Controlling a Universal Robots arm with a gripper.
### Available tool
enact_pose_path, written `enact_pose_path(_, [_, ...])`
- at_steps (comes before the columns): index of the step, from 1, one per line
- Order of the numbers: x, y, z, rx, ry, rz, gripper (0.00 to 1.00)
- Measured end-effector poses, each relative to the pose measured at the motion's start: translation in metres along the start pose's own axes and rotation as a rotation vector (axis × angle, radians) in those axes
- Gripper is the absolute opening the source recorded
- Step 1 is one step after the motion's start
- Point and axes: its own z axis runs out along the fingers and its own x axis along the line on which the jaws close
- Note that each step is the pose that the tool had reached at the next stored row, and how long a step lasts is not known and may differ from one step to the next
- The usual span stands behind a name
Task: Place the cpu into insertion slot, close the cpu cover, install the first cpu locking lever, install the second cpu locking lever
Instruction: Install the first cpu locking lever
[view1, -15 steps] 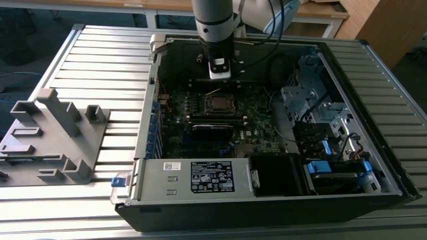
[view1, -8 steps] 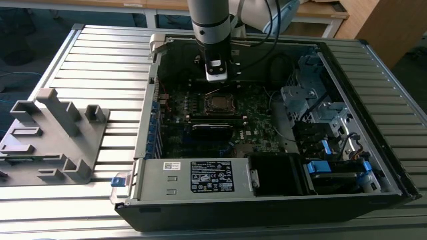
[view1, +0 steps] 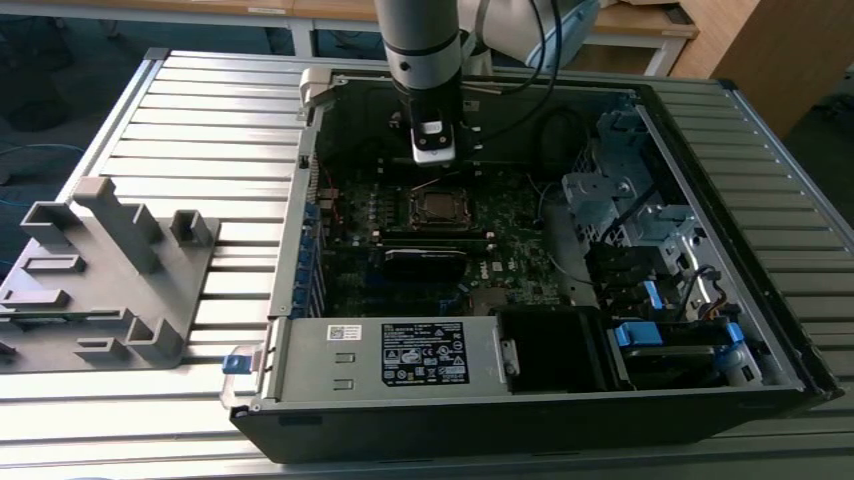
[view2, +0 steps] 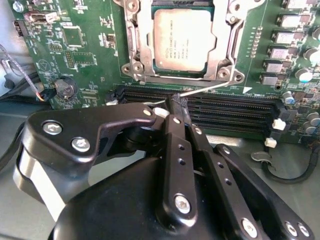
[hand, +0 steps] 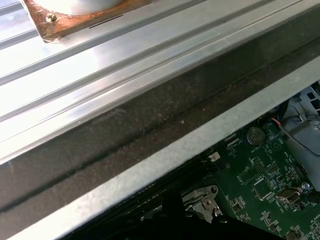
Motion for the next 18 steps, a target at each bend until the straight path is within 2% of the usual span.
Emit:
enact_pose_path(7, [0.0000,-0.0003,0.0016,0.0005,-0.0028,0.001,0.11])
enact_pose_path(18, [-0.0012,0.0003,0.0030,0.0006,-0.0032,0.001,0.11])
